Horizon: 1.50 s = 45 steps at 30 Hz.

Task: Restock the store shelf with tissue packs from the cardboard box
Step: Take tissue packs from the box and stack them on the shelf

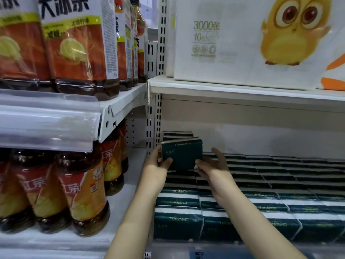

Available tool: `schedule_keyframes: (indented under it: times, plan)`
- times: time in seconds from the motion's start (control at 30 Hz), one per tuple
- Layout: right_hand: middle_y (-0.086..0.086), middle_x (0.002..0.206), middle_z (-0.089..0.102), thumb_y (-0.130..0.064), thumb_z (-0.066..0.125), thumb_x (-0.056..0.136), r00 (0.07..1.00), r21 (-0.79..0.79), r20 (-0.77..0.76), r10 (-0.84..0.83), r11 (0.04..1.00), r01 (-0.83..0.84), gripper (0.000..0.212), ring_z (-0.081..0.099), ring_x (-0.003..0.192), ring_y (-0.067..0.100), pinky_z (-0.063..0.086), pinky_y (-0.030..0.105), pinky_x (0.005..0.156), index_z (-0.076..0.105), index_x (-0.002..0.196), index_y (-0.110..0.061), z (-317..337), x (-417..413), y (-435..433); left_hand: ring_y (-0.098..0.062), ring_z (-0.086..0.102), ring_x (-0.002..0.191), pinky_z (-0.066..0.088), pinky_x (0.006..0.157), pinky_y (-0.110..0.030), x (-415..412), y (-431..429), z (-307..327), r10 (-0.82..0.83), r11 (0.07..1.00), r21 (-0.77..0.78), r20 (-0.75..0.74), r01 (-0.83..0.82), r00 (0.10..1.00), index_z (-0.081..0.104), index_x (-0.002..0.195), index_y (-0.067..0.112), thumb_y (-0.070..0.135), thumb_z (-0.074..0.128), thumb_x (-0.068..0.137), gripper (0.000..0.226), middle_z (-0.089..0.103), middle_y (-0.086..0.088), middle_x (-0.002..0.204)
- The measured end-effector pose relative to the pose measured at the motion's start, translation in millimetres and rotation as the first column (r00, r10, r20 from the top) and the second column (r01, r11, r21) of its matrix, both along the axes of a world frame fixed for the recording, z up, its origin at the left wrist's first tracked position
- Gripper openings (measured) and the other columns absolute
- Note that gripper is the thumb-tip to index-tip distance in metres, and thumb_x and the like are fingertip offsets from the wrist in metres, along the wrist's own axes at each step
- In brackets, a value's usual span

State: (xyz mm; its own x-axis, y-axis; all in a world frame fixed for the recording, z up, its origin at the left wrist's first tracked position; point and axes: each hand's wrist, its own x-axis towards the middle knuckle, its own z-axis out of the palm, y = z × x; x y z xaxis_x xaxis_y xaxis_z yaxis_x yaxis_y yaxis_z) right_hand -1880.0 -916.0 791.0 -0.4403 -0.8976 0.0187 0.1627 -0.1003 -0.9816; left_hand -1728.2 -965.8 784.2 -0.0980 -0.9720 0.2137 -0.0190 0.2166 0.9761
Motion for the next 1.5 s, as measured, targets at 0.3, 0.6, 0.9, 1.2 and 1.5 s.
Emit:
schedule_keyframes:
  times: [0.3,0.6,0.9,1.2,1.5]
  plan:
    - [-0.002,0.132,0.059,-0.011,0.051,0.098,0.873,0.152,-0.474,0.115,0.987,-0.047,0.041,0.057,0.117,0.013,0.044,0.011,0.083,0.048,0.138,-0.022,-6.3,14.7,-12.8,-0.011,0.047,0.122,0.035,0.085,0.0,-17.8,-8.8,-6.8,0.069,0.998,-0.018,0.132,-0.067,0.989,0.033,0.146,0.021,-0.004,0.053,0.091,0.064,0.05,0.001,0.135]
    - [0.001,0.149,0.044,-0.021,0.034,0.104,0.882,0.23,-0.462,0.088,0.973,0.023,0.049,0.047,0.13,0.022,0.039,0.03,0.105,0.029,0.152,-0.025,-8.9,12.9,-28.9,-0.015,0.05,0.121,0.036,0.095,-0.022,-21.3,-20.7,-8.3,-0.027,0.998,0.063,0.223,0.013,0.975,0.028,0.149,0.028,-0.002,0.048,0.094,0.066,0.051,0.006,0.134]
    - [0.004,0.138,0.054,-0.016,0.03,0.105,0.882,0.246,-0.46,0.098,0.969,0.02,0.041,0.051,0.122,0.019,0.037,0.022,0.097,0.046,0.143,-0.015,-7.5,8.4,-24.1,-0.021,0.048,0.124,0.034,0.094,-0.023,-20.4,-20.4,-8.9,-0.04,0.993,0.12,0.246,0.01,0.968,0.032,0.146,0.022,-0.003,0.043,0.096,0.056,0.051,-0.005,0.137]
    - [-0.002,0.138,0.05,-0.022,0.034,0.106,0.907,0.21,-0.418,0.053,0.977,0.039,0.042,0.05,0.115,0.014,0.035,0.02,0.096,0.038,0.147,-0.017,-1.2,16.9,-17.6,-0.027,0.038,0.136,0.034,0.107,-0.031,-15.1,-12.3,3.8,-0.054,0.967,0.254,0.196,0.003,0.979,0.007,0.155,0.018,-0.006,0.043,0.095,0.074,0.031,-0.01,0.155]
    - [-0.007,0.15,0.041,-0.031,0.045,0.103,0.954,-0.037,-0.265,-0.142,0.99,0.137,0.046,0.039,0.138,0.015,0.029,0.026,0.11,0.038,0.148,-0.027,22.0,-5.5,33.6,-0.022,0.044,0.132,0.04,0.104,-0.025,-18.5,38.1,37.5,0.185,0.981,-0.089,0.119,-0.175,0.976,0.019,0.153,0.021,0.007,0.051,0.095,0.068,0.036,-0.008,0.152]
